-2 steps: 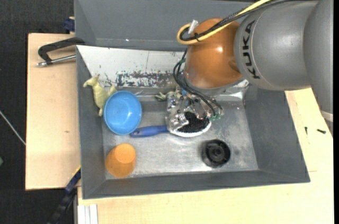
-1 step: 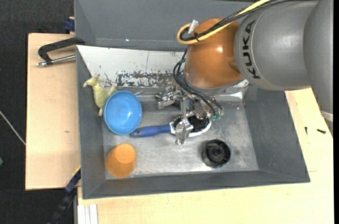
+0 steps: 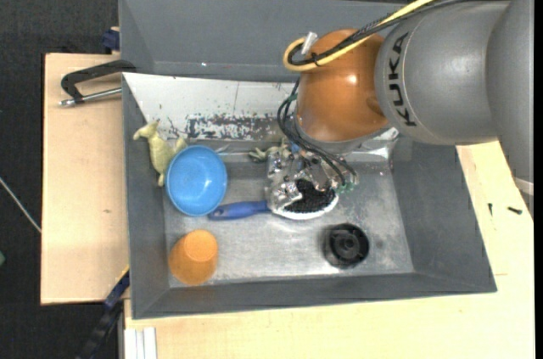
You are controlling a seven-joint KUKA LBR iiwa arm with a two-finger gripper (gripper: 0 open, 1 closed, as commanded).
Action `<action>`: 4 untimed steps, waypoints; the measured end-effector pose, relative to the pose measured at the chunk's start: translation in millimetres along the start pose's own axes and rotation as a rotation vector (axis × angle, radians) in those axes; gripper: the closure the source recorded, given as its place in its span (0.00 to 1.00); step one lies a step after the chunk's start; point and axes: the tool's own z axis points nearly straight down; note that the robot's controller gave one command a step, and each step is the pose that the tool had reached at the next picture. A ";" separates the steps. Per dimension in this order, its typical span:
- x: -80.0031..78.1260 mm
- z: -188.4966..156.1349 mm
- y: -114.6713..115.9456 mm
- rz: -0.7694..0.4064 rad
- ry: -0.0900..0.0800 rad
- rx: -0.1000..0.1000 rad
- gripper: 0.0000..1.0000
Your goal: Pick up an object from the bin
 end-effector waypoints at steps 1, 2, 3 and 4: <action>0.0 0.0 0.0 0.000 0.000 0.000 0.00; 0.0 0.0 0.0 0.000 0.000 0.000 1.00; 0.0 0.0 0.0 0.000 0.000 0.000 0.00; -16.4 49.7 -9.3 -0.192 -0.001 -0.001 0.00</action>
Offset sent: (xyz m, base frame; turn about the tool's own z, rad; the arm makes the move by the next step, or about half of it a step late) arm 0.0000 0.0000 0.0000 0.0000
